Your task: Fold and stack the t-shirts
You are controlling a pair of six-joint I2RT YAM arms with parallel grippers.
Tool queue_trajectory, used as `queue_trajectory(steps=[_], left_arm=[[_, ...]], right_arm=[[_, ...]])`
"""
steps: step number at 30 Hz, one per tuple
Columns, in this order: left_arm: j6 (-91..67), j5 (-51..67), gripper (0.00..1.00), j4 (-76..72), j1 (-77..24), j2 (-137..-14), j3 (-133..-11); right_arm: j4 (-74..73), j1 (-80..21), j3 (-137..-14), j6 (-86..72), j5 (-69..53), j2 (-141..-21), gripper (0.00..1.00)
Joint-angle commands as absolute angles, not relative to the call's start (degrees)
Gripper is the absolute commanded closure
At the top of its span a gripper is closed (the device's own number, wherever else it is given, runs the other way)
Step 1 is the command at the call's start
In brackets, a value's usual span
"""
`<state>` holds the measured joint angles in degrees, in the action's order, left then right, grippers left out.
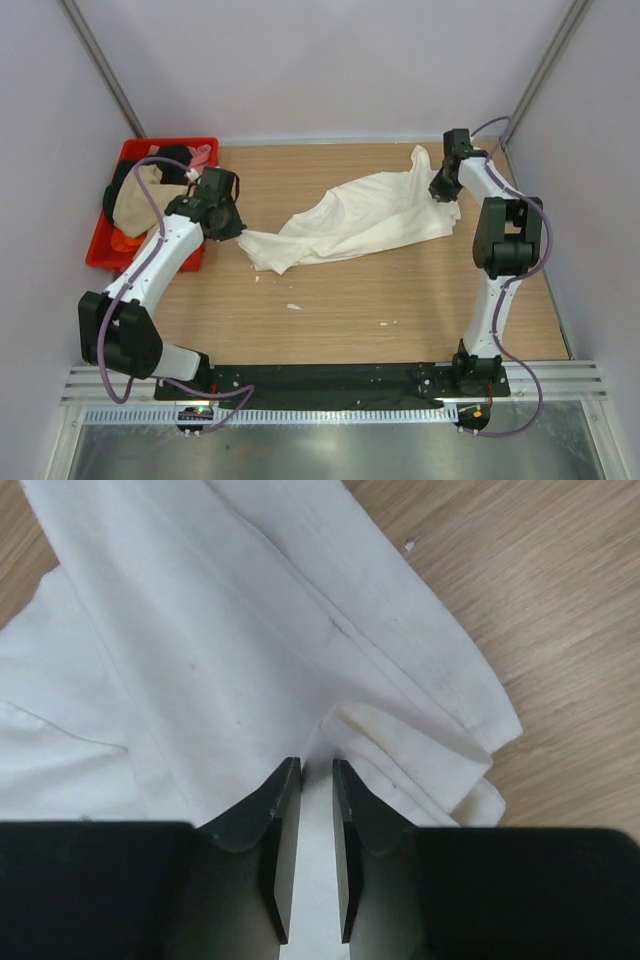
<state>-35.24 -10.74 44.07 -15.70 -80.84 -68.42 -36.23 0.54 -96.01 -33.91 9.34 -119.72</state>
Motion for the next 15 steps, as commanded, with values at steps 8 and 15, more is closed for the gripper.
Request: queue_trajectory(steps=[8, 15], left_arm=[[-33.6, -6.0, 1.0, 39.5, -15.5, -78.3, -66.3], [-33.5, -4.8, 1.0, 39.3, -15.5, -77.8, -65.8]], right_arm=[[-45.2, 2.8, -94.7, -40.0, 16.7, -107.6, 0.65], [-40.3, 3.1, -79.0, -45.3, 13.0, -100.8, 0.65]])
